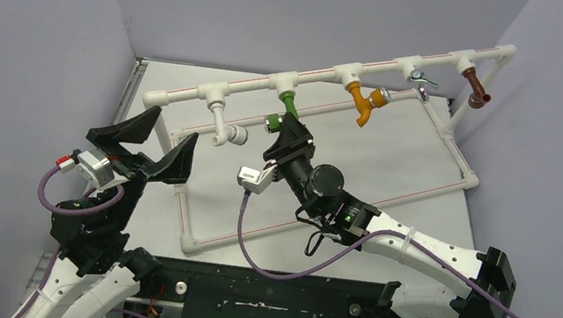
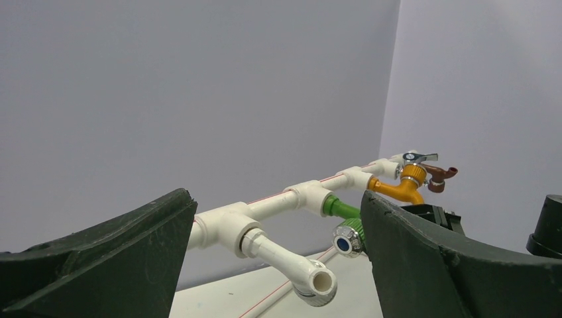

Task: Install the water faucets

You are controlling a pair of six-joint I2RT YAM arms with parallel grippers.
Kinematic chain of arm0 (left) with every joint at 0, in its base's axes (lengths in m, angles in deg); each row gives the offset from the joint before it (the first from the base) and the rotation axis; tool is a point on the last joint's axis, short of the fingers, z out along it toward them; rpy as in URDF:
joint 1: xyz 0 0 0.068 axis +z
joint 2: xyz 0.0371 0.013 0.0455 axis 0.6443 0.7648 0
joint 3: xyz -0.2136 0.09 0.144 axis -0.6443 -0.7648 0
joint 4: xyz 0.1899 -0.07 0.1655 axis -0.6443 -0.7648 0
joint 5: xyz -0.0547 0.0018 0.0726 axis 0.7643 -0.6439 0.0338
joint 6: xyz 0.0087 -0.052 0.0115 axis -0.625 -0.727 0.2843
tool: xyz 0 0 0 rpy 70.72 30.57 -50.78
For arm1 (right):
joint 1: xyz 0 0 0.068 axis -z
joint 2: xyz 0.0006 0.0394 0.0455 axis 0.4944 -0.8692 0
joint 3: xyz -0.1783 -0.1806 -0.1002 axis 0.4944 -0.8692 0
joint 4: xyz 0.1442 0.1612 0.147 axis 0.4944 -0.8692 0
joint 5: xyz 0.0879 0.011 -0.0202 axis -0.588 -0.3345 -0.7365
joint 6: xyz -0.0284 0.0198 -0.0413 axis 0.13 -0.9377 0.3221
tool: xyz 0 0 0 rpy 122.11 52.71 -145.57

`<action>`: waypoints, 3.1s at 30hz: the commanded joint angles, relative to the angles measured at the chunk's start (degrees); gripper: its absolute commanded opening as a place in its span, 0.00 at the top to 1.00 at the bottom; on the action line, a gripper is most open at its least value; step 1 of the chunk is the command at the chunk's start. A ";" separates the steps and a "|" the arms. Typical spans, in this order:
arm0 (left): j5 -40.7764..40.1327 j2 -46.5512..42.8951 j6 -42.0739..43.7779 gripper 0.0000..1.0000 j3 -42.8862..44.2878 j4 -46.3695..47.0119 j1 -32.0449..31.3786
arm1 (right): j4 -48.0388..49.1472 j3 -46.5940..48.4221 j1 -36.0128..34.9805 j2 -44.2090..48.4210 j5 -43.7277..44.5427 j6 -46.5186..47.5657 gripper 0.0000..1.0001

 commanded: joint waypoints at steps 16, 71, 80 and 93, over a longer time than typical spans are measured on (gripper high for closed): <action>-0.36 -0.25 0.40 0.06 0.72 1.13 -0.40 | 23.04 -1.10 -1.66 -0.48 2.29 -27.20 1.00; -0.74 -0.72 0.75 0.06 0.71 0.95 -0.84 | -23.48 17.09 3.58 6.47 -15.19 -42.31 0.24; -0.72 -0.77 0.75 0.06 0.65 0.95 -0.83 | -25.76 17.77 3.76 1.87 -9.61 -28.68 0.21; -0.73 -0.86 0.75 0.06 0.64 1.01 -0.88 | -9.89 14.92 3.90 -5.48 -4.09 -23.35 0.27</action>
